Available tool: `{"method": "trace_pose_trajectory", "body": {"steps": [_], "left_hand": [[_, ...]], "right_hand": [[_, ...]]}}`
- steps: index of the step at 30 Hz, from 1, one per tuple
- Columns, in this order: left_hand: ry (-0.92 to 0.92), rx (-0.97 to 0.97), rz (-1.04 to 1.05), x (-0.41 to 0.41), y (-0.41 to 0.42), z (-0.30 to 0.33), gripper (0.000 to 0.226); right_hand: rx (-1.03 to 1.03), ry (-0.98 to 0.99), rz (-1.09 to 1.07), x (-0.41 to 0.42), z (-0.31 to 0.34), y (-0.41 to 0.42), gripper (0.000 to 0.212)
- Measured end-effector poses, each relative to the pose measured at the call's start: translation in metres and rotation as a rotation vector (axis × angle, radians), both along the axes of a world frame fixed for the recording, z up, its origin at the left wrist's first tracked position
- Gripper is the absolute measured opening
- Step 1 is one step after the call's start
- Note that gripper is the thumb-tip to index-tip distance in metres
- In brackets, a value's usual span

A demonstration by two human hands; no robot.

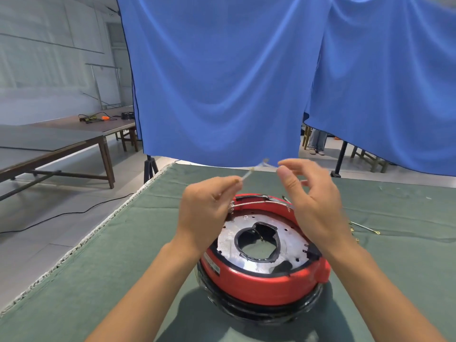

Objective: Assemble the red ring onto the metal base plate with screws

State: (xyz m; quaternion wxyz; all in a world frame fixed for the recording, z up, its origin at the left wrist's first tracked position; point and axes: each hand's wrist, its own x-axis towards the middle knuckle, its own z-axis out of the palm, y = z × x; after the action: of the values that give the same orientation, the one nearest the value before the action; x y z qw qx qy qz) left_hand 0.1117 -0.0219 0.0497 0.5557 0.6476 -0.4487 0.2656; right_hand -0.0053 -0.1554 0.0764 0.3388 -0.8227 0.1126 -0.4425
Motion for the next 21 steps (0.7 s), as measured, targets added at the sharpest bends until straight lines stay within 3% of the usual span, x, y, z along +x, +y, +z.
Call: {"method": "trace_pose_trajectory", "body": {"steps": [3,8,13,17,21], "left_hand": [[0.506,-0.256,-0.155,-0.005,0.001,0.012,0.014],[0.891,-0.342,-0.296,-0.006,0.005,0.023,0.013],[1.031,-0.173,-0.327,-0.005,0.006,0.020,0.015],[0.971,0.016,-0.259,-0.001,0.005,0.015,0.013],[0.984,0.181,-0.313,-0.001,0.000,0.014,0.017]], "right_hand": [[0.013,-0.021,0.010,-0.002,0.003,0.001,0.024],[-0.105,0.053,-0.019,-0.002,-0.002,0.009,0.008],[-0.135,0.078,-0.101,-0.003,-0.002,0.011,0.005],[-0.248,0.265,-0.264,-0.002,-0.002,0.003,0.005],[-0.015,0.495,-0.020,0.013,0.014,-0.013,0.013]]}}
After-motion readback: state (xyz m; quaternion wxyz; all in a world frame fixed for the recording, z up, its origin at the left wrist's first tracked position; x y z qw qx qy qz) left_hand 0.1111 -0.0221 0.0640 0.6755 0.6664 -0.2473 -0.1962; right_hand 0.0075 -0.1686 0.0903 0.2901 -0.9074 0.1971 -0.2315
